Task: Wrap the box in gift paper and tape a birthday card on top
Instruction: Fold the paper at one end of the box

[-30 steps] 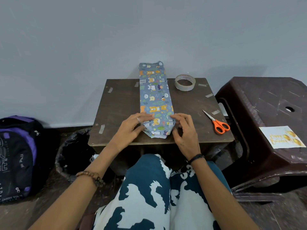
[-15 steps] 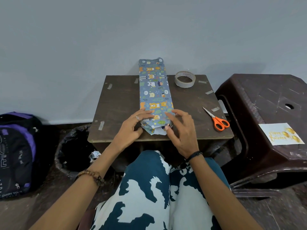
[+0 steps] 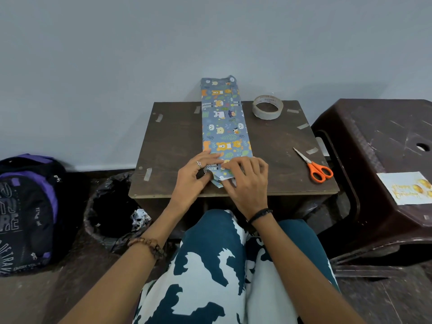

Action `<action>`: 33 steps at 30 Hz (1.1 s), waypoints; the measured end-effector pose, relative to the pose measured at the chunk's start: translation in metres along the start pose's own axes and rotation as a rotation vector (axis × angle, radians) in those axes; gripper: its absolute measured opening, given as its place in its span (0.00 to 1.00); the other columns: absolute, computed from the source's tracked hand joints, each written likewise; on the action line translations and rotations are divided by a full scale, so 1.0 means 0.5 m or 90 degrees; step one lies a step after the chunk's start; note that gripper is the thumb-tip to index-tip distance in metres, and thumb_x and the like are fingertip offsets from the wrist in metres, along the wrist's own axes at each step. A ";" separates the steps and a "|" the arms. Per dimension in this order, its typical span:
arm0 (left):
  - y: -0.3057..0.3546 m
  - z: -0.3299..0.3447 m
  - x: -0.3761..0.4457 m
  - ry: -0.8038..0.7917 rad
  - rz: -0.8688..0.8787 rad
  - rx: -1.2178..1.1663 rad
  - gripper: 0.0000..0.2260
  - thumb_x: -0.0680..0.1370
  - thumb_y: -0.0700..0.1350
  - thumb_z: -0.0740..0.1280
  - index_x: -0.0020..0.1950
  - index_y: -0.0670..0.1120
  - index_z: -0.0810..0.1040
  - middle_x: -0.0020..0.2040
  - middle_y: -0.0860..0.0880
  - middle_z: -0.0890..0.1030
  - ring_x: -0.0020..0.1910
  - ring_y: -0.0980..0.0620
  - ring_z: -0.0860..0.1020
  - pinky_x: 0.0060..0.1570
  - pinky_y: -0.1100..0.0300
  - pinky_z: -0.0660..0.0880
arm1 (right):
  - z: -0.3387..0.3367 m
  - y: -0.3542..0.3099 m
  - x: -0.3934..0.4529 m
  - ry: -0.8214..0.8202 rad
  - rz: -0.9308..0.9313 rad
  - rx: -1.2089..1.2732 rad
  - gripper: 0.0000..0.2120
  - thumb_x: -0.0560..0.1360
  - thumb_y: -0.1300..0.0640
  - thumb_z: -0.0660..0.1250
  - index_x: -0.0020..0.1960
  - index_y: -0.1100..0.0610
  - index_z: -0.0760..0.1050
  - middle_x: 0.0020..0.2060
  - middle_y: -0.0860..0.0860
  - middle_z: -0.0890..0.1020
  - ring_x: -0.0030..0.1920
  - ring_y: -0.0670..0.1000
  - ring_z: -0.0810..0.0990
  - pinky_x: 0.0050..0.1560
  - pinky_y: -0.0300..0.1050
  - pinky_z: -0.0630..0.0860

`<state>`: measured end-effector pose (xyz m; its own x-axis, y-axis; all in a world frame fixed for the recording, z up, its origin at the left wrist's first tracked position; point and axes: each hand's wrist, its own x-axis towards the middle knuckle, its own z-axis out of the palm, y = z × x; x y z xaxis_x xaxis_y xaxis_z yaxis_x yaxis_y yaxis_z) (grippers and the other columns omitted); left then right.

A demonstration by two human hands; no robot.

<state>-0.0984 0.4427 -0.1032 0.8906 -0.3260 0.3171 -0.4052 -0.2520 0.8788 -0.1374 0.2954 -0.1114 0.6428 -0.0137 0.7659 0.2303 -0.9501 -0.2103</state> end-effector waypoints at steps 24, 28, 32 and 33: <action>-0.007 -0.052 -0.003 -0.143 0.246 0.429 0.20 0.79 0.56 0.55 0.70 0.52 0.69 0.70 0.56 0.68 0.71 0.58 0.62 0.70 0.51 0.58 | -0.063 0.056 -0.005 -0.137 0.168 0.213 0.16 0.73 0.68 0.65 0.59 0.58 0.74 0.55 0.51 0.77 0.55 0.44 0.71 0.52 0.28 0.66; -0.023 -0.057 0.007 -0.145 0.307 0.479 0.20 0.78 0.43 0.54 0.71 0.53 0.64 0.69 0.52 0.71 0.70 0.54 0.64 0.68 0.52 0.59 | -0.058 0.063 -0.009 -0.122 0.154 0.215 0.13 0.72 0.69 0.66 0.55 0.58 0.75 0.54 0.51 0.78 0.54 0.45 0.73 0.51 0.29 0.68; -0.021 -0.052 0.022 -0.109 0.355 0.447 0.18 0.77 0.41 0.58 0.66 0.52 0.69 0.64 0.50 0.76 0.65 0.52 0.69 0.63 0.54 0.63 | -0.052 0.071 -0.008 -0.097 0.136 0.211 0.09 0.70 0.68 0.69 0.49 0.59 0.77 0.52 0.51 0.79 0.53 0.46 0.75 0.49 0.33 0.72; -0.020 -0.050 0.024 -0.097 0.363 0.429 0.17 0.76 0.41 0.59 0.65 0.51 0.70 0.63 0.49 0.77 0.63 0.52 0.70 0.61 0.55 0.65 | -0.050 0.072 -0.008 -0.092 0.133 0.209 0.09 0.70 0.68 0.70 0.48 0.59 0.77 0.52 0.51 0.80 0.53 0.47 0.75 0.48 0.34 0.73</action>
<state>-0.0785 0.4642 -0.0991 0.4992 -0.6711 0.5481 -0.8558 -0.4807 0.1909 -0.1500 0.2533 -0.1068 0.7912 -0.1300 0.5975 0.2894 -0.7812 -0.5532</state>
